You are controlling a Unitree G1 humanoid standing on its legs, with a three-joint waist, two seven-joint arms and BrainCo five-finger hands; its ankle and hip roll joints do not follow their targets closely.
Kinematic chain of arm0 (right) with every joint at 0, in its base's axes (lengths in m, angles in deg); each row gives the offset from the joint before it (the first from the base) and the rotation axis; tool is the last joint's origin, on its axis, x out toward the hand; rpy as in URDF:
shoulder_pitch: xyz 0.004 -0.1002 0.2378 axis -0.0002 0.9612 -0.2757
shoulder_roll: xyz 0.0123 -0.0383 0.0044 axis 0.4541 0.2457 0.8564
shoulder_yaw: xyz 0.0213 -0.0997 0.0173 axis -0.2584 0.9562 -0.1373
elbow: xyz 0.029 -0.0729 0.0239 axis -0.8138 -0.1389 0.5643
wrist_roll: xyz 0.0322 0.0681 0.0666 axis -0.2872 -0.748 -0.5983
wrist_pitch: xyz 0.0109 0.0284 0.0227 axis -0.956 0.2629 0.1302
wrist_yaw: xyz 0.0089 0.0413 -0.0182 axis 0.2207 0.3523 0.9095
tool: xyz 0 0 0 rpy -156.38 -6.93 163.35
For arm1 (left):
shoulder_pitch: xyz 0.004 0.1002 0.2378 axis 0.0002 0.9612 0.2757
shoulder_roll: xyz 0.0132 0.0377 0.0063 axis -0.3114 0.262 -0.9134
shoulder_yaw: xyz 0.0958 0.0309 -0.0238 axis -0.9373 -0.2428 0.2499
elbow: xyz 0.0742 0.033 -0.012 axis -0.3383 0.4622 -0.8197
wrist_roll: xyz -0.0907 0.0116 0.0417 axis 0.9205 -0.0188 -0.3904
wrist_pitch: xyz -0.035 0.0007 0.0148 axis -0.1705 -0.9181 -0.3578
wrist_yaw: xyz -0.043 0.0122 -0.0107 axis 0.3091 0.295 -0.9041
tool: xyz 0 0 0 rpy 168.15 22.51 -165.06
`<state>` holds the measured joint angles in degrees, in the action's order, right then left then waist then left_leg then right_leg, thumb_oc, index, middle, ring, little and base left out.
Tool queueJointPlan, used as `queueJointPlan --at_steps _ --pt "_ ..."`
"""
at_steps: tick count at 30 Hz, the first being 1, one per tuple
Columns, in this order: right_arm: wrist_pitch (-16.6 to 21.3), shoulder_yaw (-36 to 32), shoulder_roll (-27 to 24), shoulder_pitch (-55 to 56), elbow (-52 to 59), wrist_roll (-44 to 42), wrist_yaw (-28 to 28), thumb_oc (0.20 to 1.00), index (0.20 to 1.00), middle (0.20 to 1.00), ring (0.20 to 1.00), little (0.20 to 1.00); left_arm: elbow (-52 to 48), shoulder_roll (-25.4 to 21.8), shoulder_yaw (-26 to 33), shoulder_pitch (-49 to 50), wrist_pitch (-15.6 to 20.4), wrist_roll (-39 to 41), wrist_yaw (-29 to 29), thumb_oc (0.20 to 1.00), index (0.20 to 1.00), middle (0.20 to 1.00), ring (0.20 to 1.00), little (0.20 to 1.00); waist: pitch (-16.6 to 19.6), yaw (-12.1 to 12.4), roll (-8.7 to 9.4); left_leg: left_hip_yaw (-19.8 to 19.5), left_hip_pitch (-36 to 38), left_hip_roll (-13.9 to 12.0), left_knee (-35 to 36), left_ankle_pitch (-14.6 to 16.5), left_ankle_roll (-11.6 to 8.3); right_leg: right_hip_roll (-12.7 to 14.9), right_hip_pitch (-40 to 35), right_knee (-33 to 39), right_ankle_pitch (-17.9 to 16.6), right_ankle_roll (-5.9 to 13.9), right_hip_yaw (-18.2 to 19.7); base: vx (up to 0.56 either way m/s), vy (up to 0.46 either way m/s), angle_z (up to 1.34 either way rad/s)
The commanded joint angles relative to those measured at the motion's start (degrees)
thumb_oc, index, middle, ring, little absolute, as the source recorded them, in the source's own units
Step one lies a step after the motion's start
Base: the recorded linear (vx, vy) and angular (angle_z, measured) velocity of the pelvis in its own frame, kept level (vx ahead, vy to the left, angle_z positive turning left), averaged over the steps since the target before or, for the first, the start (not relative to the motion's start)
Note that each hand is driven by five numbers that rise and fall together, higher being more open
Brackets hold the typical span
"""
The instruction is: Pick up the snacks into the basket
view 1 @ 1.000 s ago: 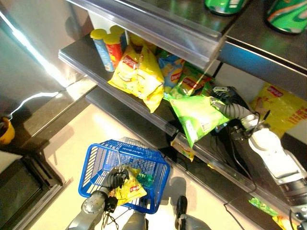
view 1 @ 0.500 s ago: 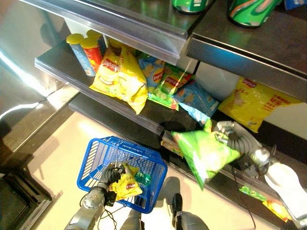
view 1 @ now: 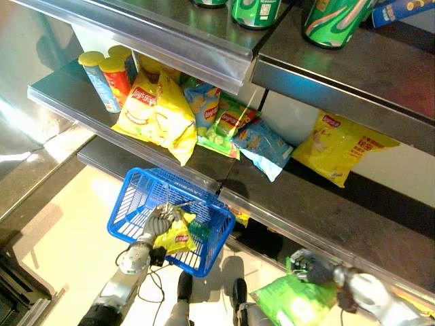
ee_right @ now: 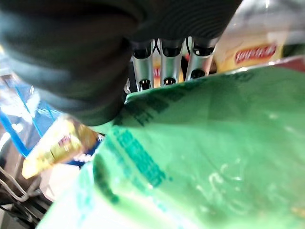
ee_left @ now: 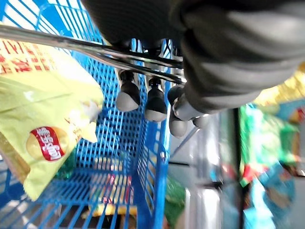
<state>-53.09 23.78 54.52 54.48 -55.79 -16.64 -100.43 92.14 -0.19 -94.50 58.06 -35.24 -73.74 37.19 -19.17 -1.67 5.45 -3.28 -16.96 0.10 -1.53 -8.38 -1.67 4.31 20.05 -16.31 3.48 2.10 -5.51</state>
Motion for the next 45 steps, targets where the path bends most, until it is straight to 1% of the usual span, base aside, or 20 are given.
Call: queueJointPlan --at_steps 1,5,6,9,12,13,19,22,25,26,28,32,38,41,45 --pt "-0.05 2.36 4.18 -1.72 -2.47 1.50 4.35 0.200 0.200 0.200 0.200 0.200 -12.90 0.97 -1.58 -8.33 7.49 0.86 -0.50 0.200 0.200 0.200 0.200 0.200 2.88 1.76 0.61 -1.65 -2.40 -0.01 -6.04 6.98 -1.89 6.01 -4.17 9.45 -4.48 7.44 1.46 -0.02 -0.008 0.06" --pt "-1.63 7.09 11.80 -8.42 -10.00 3.30 6.82 0.200 0.200 0.200 0.200 0.200 -15.37 2.92 -7.57 -8.80 6.79 2.64 -3.12 0.200 0.200 0.200 0.200 0.200 2.54 2.80 -0.36 -2.05 -2.64 0.28 -5.88 6.79 -1.75 6.09 -4.11 9.26 -4.41 7.25 1.08 -0.01 -0.004 0.03" --pt "-1.71 8.03 13.66 -10.25 -12.13 3.68 8.28 0.200 0.200 0.200 0.200 0.200 -15.77 3.20 -9.13 -9.12 6.78 3.61 -3.71 0.200 0.200 0.200 0.200 0.200 2.41 3.08 -0.48 -2.22 -2.66 0.43 -5.92 6.80 -1.67 6.10 -4.13 9.19 -4.42 7.22 0.99 -0.01 -0.009 0.14" --pt "-2.32 10.86 16.98 -14.37 -15.25 5.17 9.85 0.200 0.200 0.200 0.200 0.200 -16.52 4.18 -13.59 -10.05 6.29 6.00 -5.68 0.200 0.200 0.200 0.200 0.200 2.25 3.71 -0.88 -2.49 -2.73 0.68 -5.84 6.76 -1.58 6.17 -4.26 9.23 -4.40 7.22 0.95 -0.01 -0.011 0.11" --pt "-2.34 13.37 18.54 -17.96 -14.19 5.84 10.01 0.200 0.200 0.200 0.200 0.200 -17.35 4.14 -17.86 -10.47 5.59 7.52 -8.23 0.200 0.200 0.200 0.200 0.200 2.15 4.25 -1.10 -2.66 -2.76 0.80 -5.85 6.76 -1.55 6.21 -4.41 9.26 -4.39 7.25 0.83 -0.01 -0.014 0.11" --pt "-1.96 14.17 18.95 -19.15 -12.74 5.15 10.21 0.200 0.200 0.200 0.200 0.200 -17.72 4.03 -20.25 -10.46 5.24 8.09 -9.48 0.200 0.200 0.200 0.200 0.200 2.22 4.52 -1.13 -2.71 -2.66 0.85 -5.85 6.82 -1.51 6.30 -4.54 9.26 -4.36 7.27 0.66 0.00 0.000 0.00" --pt "-1.72 14.10 19.97 -19.77 -10.73 1.64 10.83 0.200 0.200 0.200 0.200 0.200 -18.87 3.77 -22.62 -9.71 4.72 9.47 -10.58 0.200 0.200 0.200 0.200 0.200 2.21 4.91 -1.15 -2.81 -2.58 0.92 -5.80 6.87 -1.40 6.33 -4.62 9.18 -4.32 7.32 0.60 0.00 -0.002 0.01" --pt "-1.70 14.27 21.39 -21.21 -9.61 -0.62 12.00 0.200 0.200 0.200 0.200 0.200 -19.47 4.12 -24.31 -8.92 4.00 12.36 -11.15 0.200 0.200 0.200 0.200 0.200 2.04 5.31 -1.38 -2.97 -2.67 0.96 -5.80 6.81 -1.30 6.30 -4.62 8.98 -4.18 7.22 0.44 0.00 0.000 0.00" --pt "-2.02 13.78 21.92 -22.04 -9.54 -1.44 13.22 0.200 0.200 0.200 0.200 0.200 -19.99 4.19 -25.02 -8.97 3.80 13.54 -11.07 0.200 0.200 0.200 0.200 0.200 1.83 5.50 -1.54 -2.97 -2.75 0.92 -5.97 6.75 -1.30 6.36 -4.61 8.81 -4.17 7.19 0.31 0.00 -0.005 0.01" --pt "-2.28 13.16 22.84 -23.27 -10.46 -2.27 14.59 0.200 0.200 0.200 0.200 0.200 -20.57 4.31 -25.78 -8.83 3.52 14.90 -11.25 0.200 0.200 0.200 0.200 0.200 1.80 5.72 -1.81 -2.96 -2.72 1.05 -5.94 6.72 -1.26 6.32 -4.53 8.71 -4.16 7.18 0.29 0.00 0.000 0.00" --pt "-2.76 12.97 23.28 -24.61 -10.61 -2.08 15.45 0.200 0.200 0.200 0.200 0.200 -21.13 4.16 -26.79 -8.52 2.95 16.02 -11.60 0.200 0.200 0.200 0.200 0.200 1.74 5.94 -2.10 -3.01 -2.74 1.12 -6.02 6.74 -1.26 6.32 -4.55 8.64 -4.11 7.13 0.20 0.00 0.000 0.00" --pt "-3.43 11.12 23.37 -26.84 -13.40 -1.97 18.39 0.200 0.200 0.200 0.200 0.200 -22.05 3.67 -28.18 -7.63 2.18 18.55 -12.71 0.200 0.200 0.200 0.200 0.200 1.79 6.40 -2.55 -3.24 -2.97 1.25 -6.40 6.87 -1.11 6.40 -4.47 8.48 -4.14 7.07 0.07 -0.01 -0.005 0.06" --pt "-5.05 7.50 22.68 -29.13 -18.42 -1.05 23.06 0.200 0.200 0.200 0.200 0.200 -22.81 2.67 -29.26 -7.12 1.56 19.41 -13.34 0.200 0.200 0.200 0.200 0.200 1.72 6.84 -3.03 -3.32 -3.18 1.53 -6.35 6.94 -0.88 6.53 -4.06 8.28 -4.39 7.09 0.08 -0.01 0.003 0.02" --pt "-6.18 7.17 22.38 -30.16 -21.06 1.00 23.61 0.200 0.200 0.200 0.200 0.200 -23.41 2.31 -29.04 -6.59 1.40 19.86 -13.48 0.200 0.200 0.200 0.200 0.200 1.71 7.03 -3.19 -3.40 -3.45 1.82 -6.50 7.10 -0.61 6.80 -3.85 8.18 -4.54 7.12 0.01 0.00 0.000 0.00" --pt "-6.85 6.09 22.61 -30.18 -21.97 0.72 24.41 0.200 0.200 0.200 0.200 0.200 -23.49 2.20 -28.87 -5.97 1.17 20.04 -13.41 0.200 0.200 0.200 0.200 0.200 1.75 7.04 -3.23 -3.31 -3.63 1.95 -6.58 7.16 -0.49 6.94 -3.75 8.11 -4.59 7.17 0.04 0.00 0.000 0.00"
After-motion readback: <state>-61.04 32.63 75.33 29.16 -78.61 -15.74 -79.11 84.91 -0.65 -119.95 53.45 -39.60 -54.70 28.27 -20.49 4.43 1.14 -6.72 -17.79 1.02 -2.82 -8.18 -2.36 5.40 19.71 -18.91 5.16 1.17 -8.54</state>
